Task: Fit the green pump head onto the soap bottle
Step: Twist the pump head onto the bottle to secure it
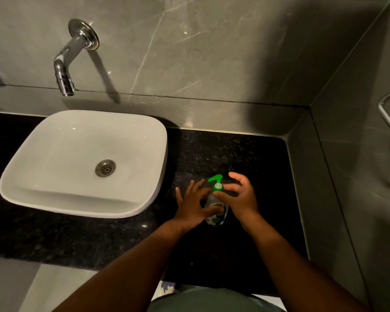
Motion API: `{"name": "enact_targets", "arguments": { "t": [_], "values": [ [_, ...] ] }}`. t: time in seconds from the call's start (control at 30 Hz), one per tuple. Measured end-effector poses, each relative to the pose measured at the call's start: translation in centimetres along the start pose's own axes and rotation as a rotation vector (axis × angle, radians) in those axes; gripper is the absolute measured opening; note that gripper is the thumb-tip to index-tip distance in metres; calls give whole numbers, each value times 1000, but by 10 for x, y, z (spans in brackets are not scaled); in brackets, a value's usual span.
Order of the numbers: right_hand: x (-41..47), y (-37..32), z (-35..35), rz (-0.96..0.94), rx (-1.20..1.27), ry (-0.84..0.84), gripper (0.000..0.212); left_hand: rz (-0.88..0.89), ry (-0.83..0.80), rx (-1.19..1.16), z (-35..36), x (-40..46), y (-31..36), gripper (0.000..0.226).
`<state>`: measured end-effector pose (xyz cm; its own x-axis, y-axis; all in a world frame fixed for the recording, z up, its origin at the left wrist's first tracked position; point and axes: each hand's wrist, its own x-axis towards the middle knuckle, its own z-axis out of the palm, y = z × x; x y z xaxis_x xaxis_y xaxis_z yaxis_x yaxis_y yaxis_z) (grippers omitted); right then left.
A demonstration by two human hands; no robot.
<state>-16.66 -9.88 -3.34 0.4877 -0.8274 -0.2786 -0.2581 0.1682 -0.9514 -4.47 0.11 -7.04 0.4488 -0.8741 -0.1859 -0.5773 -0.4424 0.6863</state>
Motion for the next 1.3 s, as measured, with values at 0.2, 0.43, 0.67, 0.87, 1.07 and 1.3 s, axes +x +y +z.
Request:
{"name": "enact_targets", "arguments": {
  "t": [0.2, 0.43, 0.67, 0.87, 1.07, 1.3],
  "values": [
    [-1, -2, 1, -54, 22, -78, 74, -12, 8, -19, 0, 1, -1, 74],
    [6, -5, 2, -22, 39, -94, 53, -41, 10, 33, 3, 2, 3, 77],
    [16, 0, 7, -60, -194, -77, 54, -81, 19, 25, 3, 5, -6, 80],
    [36, -22, -22, -265, -552, -623, 43, -68, -182, -61, -11, 12, -7, 70],
    [30, -20, -16, -265, -376, -570, 25, -131, -211, -108, -13, 10, -6, 71],
    [10, 9, 6, -300, -300, -175, 21, -206, 122, -24, 9, -7, 5, 55]
  ]
}}
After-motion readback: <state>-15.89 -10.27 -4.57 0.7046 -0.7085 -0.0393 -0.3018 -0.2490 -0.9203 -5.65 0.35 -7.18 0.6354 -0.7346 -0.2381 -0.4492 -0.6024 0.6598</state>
